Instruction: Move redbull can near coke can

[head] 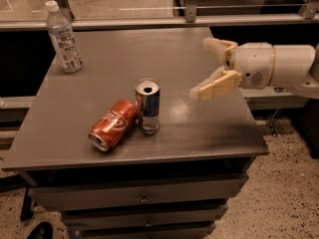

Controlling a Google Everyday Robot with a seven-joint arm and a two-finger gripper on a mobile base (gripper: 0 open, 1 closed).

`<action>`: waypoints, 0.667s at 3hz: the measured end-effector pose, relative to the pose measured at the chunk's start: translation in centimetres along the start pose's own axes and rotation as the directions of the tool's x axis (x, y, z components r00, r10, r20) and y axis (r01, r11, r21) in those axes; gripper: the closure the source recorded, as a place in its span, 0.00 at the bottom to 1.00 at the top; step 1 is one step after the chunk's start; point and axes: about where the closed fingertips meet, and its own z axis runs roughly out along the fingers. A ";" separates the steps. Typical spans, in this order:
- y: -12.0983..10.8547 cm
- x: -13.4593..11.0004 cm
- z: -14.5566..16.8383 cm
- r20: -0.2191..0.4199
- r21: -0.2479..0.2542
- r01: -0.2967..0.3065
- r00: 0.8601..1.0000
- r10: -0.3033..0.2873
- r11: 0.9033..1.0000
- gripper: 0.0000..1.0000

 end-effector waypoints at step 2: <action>-4.0 -2.7 -4.2 0.021 0.063 0.057 0.998 -0.059 0.996 0.00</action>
Offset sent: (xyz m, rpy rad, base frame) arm 0.0186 -0.0327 0.0195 0.0010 -0.0392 -0.0300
